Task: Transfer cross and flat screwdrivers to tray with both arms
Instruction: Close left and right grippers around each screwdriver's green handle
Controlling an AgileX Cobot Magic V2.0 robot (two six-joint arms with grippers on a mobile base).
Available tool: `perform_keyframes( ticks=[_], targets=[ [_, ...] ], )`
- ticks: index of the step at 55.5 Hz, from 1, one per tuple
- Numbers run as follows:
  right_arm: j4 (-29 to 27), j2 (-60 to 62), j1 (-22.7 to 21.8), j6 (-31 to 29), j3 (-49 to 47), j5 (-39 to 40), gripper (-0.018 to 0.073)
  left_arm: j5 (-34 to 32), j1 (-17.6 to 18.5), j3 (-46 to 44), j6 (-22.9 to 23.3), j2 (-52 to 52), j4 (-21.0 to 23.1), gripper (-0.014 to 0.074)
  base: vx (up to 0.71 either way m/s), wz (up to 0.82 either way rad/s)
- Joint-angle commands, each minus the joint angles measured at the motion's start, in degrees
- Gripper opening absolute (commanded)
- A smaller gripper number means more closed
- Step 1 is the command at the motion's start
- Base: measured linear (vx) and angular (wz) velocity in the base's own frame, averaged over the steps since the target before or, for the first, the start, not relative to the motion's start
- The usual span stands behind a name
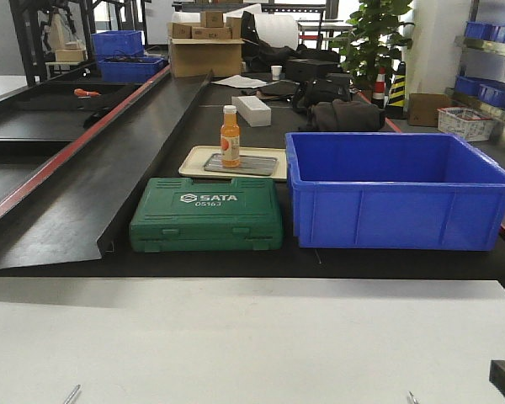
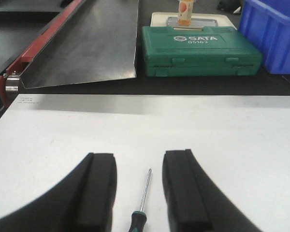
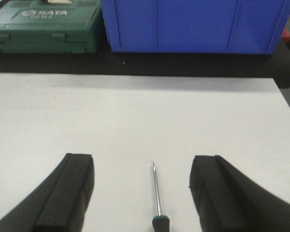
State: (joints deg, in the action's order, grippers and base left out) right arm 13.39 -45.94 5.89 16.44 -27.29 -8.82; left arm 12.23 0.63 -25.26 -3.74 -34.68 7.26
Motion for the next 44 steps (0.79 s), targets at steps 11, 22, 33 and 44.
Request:
perform_keyframes(
  ticks=[11,22,33,44],
  targets=[
    [-0.4,-9.9,-0.3,-0.6,-11.8,-20.7,0.0512,6.1,0.0,-6.9,-1.6,-11.2,0.3,0.0485,0.0,0.0],
    [-0.4,-19.6,-0.3,-5.1,-18.4,-26.8,0.0512,11.7,0.0,-15.0,-3.5,-26.1,0.0,0.0511,0.0,0.0],
    [-1.5,-30.2,-0.3,-7.0,-18.8,-25.5,0.0512,15.6,0.0,-21.7,-10.1,-41.6,0.0,0.051,0.0,0.0],
    [-5.2,-38.6,-0.3,-7.1,-18.8,-20.3,0.0512,16.1,0.0,-28.4,-14.7,-53.4,0.0,0.051,0.0,0.0]
  ],
)
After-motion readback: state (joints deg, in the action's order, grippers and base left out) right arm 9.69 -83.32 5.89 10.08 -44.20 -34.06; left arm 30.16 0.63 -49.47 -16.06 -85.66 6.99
